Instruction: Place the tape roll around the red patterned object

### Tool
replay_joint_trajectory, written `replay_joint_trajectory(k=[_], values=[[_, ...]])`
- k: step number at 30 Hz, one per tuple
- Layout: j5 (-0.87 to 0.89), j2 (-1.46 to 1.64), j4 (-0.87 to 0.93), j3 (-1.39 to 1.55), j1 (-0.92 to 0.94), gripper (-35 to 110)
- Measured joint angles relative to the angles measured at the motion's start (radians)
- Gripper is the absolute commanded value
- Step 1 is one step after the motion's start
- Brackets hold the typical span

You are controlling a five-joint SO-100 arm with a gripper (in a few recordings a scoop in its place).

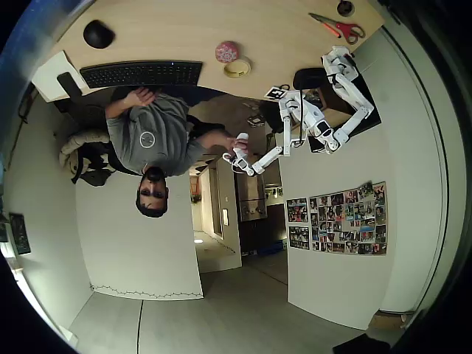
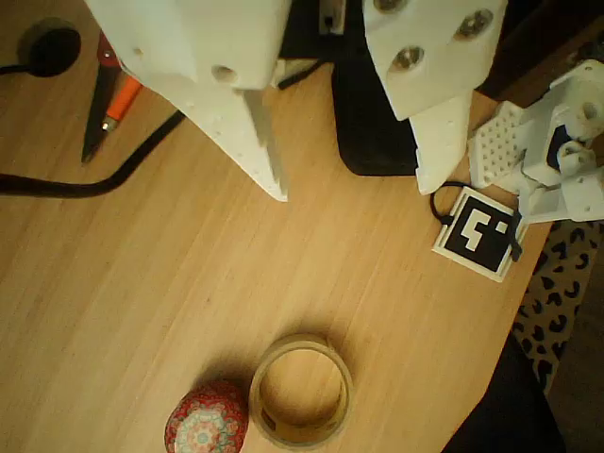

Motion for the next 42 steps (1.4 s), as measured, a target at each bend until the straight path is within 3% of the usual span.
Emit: replay_joint_trajectory(k=[3, 6, 10, 13, 28, 32, 37, 42], values=[[-0.009, -0.066, -0.067, -0.048, 0.037, 35], [-0.009, -0.390, -0.250, -0.307, 0.074, 35], [-0.009, -0.851, -0.307, -0.422, 0.074, 35], [-0.009, -0.904, -0.316, -0.440, 0.071, 35], [0.000, -1.180, -0.318, -0.770, 0.051, 34], [0.015, -1.336, -0.239, -0.977, 0.041, 33], [0.032, -1.614, -0.080, -1.448, 0.037, 32], [0.035, -1.597, -0.051, -1.450, 0.020, 34]])
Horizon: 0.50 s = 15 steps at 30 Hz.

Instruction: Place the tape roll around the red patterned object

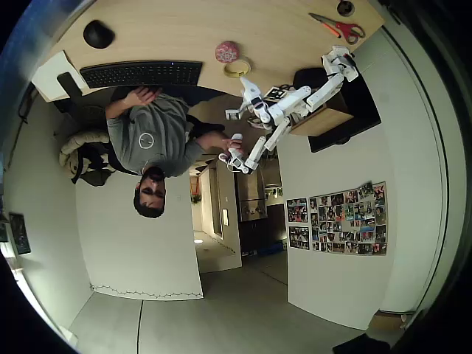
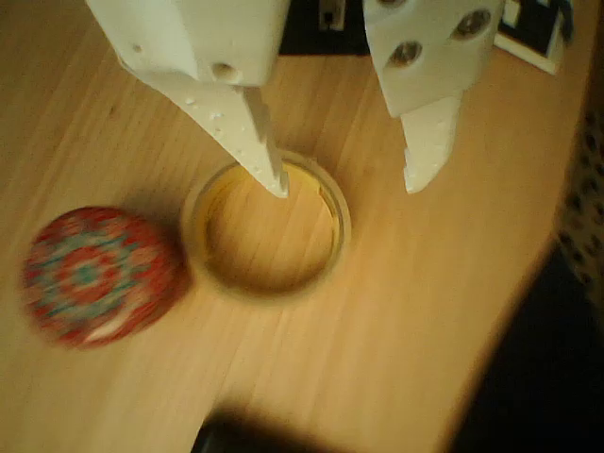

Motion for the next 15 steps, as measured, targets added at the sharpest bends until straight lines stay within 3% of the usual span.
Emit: replay_joint_trajectory(k=[15], values=[[0.034, -0.121, 0.017, -0.104, -0.067, 24]])
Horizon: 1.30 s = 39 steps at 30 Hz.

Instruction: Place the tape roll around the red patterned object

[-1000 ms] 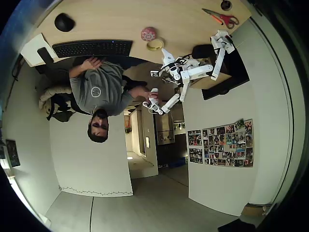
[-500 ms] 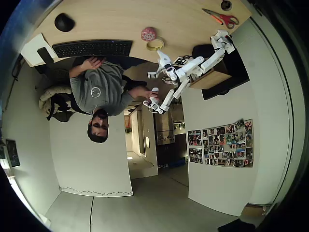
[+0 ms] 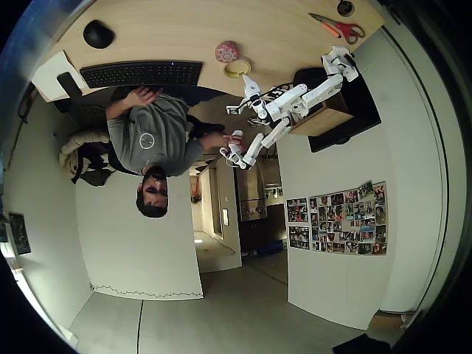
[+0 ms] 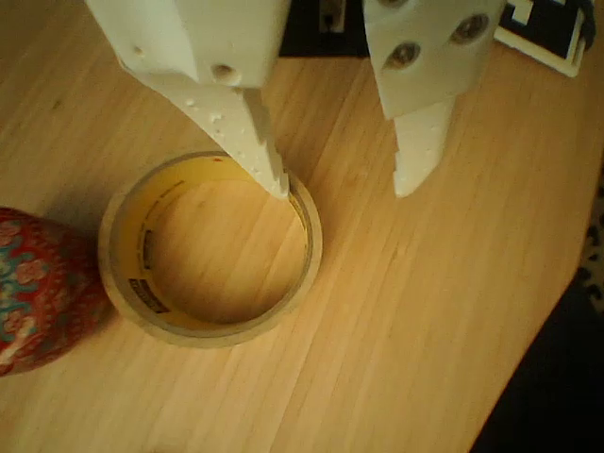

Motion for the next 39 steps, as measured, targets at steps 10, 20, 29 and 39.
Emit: replay_joint_trajectory(k=[10, 20, 29, 39], values=[[-0.002, -0.077, 0.017, -0.002, 0.009, 20], [0.043, -0.112, -0.006, -0.020, 0.000, 0], [-0.005, 0.115, 0.054, 0.130, 0.008, 0], [-0.129, 0.540, 0.055, 0.535, 0.163, 0]])
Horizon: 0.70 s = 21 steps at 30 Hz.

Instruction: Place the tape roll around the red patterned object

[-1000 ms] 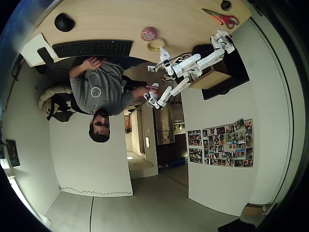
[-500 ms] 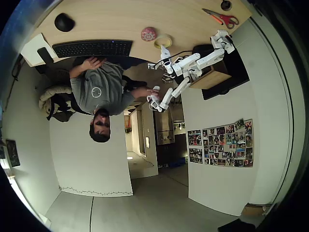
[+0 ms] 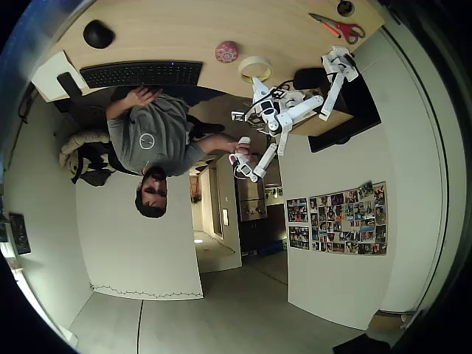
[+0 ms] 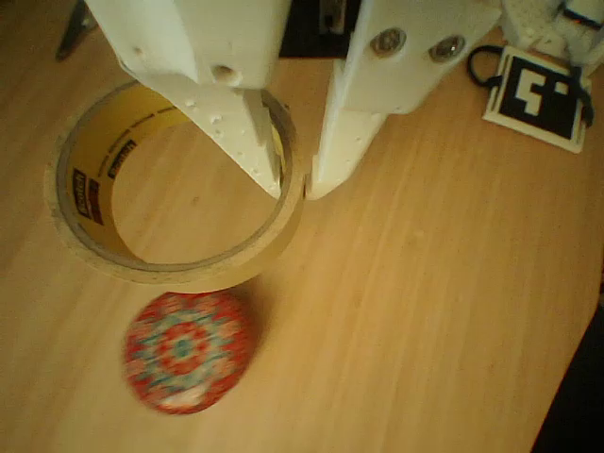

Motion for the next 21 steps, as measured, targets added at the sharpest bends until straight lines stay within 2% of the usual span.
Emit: replay_joint_trajectory(k=[6, 12, 18, 21], values=[[-0.009, 0.092, 0.000, 0.078, 0.034, 0], [0.051, 0.265, -0.057, 0.325, 0.032, 0], [-0.043, 0.698, -0.492, 1.000, 0.032, 0], [-0.143, 0.759, -0.606, 1.167, 0.032, 0]])
